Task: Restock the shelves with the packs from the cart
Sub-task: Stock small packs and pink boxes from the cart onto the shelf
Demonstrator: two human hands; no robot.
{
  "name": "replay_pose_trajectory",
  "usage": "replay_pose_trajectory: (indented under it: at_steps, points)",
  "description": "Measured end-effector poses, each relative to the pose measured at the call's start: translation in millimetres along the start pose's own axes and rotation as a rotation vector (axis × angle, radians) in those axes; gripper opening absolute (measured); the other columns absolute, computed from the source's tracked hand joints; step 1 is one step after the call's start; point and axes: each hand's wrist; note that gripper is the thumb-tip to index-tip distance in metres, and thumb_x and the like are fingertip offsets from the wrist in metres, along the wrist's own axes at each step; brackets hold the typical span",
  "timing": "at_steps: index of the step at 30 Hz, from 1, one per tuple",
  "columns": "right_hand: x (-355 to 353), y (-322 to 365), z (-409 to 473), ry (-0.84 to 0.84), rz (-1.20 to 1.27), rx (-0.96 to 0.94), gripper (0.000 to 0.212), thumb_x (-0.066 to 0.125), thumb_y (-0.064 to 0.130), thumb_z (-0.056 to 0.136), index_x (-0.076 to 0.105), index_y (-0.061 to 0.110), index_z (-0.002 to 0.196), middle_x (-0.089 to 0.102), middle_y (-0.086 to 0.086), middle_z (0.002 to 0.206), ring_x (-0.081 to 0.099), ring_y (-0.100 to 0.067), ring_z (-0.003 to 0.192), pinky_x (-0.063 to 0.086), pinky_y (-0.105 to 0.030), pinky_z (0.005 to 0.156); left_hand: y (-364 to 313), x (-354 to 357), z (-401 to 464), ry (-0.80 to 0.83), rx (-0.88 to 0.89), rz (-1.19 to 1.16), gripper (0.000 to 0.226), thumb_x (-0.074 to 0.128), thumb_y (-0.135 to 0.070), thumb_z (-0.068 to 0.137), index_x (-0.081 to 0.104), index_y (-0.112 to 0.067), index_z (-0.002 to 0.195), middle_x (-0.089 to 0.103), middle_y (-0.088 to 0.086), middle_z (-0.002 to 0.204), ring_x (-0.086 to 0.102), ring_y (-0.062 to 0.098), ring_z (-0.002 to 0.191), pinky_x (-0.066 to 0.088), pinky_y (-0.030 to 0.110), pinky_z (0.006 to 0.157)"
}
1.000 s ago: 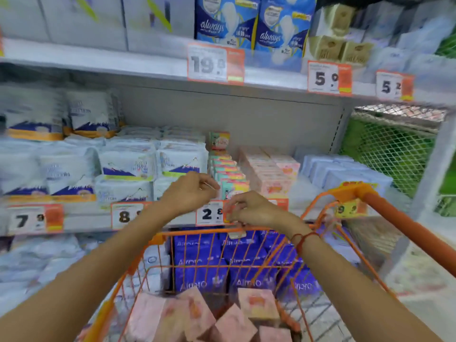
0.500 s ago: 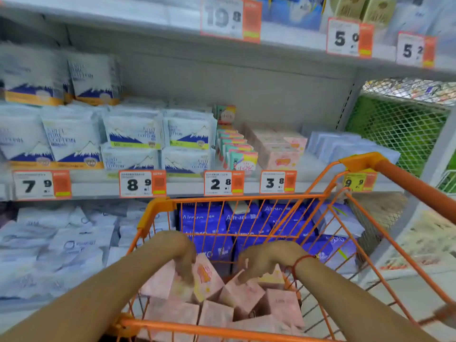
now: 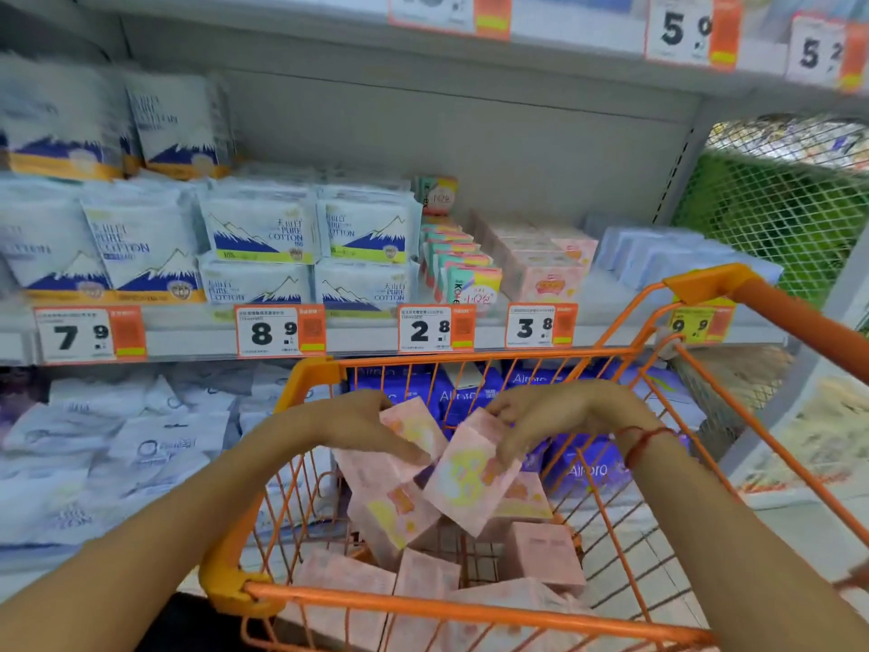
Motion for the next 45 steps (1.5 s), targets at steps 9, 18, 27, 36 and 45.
replay_pose_trajectory:
  at_steps: [9, 18, 27, 36, 45]
  points:
    - [-30.0, -7.8, -33.1, -0.176, 0.679, -0.307, 0.035, 0.073, 0.011, 0.075, 0.067, 0.013, 0.110, 0.070, -0.004, 0.104, 0.063, -0.017, 0.100, 0.043, -0.037, 0.101, -1.2, -6.0, -26.0, 0.049, 0.104, -0.700, 0.074, 0.085, -0.049, 0.053, 0.061, -0.030, 0.120, 0.072, -0.003, 0.103, 0.068, 0.012, 0.094, 0.056, 0.028, 0.078]
    - [-27.4, 13.4, -33.8, -0.383, 1.209, -0.552, 0.045, 0.059, 0.046, 0.085, 0.062, 0.018, 0.120, 0.069, -0.008, 0.115, 0.068, -0.024, 0.103, 0.057, -0.042, 0.083, -38.3, -3.7, -34.1, -0.553, 0.366, -0.753, 0.086, 0.084, -0.026, 0.055, 0.045, -0.033, 0.131, 0.060, -0.012, 0.120, 0.059, -0.008, 0.096, 0.048, 0.007, 0.068]
    - [-17.1, 22.2, -28.8, -0.414, 1.168, -0.381, 0.054, 0.053, 0.068, 0.078, 0.065, 0.026, 0.111, 0.073, 0.000, 0.105, 0.066, -0.022, 0.104, 0.046, -0.049, 0.100, -51.1, -6.1, -17.3, -0.529, 0.328, -0.910, 0.053, 0.073, -0.057, 0.067, 0.063, -0.028, 0.111, 0.070, -0.007, 0.110, 0.064, 0.008, 0.103, 0.047, 0.023, 0.089]
    - [-3.4, 41.7, -25.7, -1.472, 0.108, -0.729, 0.059, 0.073, 0.050, 0.063, 0.049, 0.032, 0.114, 0.053, 0.009, 0.120, 0.048, -0.013, 0.113, 0.038, -0.029, 0.096, -56.5, -7.2, -27.0, -0.159, 0.237, -1.210, 0.069, 0.052, -0.074, 0.074, 0.055, -0.028, 0.126, 0.067, 0.008, 0.118, 0.067, 0.025, 0.105, 0.053, 0.046, 0.090]
    - [11.4, 47.8, -32.2, -1.086, 0.149, -0.891, 0.051, 0.068, 0.053, 0.071, 0.060, 0.039, 0.120, 0.039, 0.019, 0.136, 0.026, -0.004, 0.137, 0.022, -0.002, 0.103, -62.1, -8.6, -21.1, 0.007, 0.258, -1.648, 0.071, 0.075, -0.050, 0.073, 0.058, -0.006, 0.127, 0.056, 0.020, 0.132, 0.062, 0.028, 0.112, 0.055, 0.042, 0.088]
Point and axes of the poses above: each hand's wrist, its own z-axis towards the middle knuckle, its own x-axis out of the palm, y = z × x
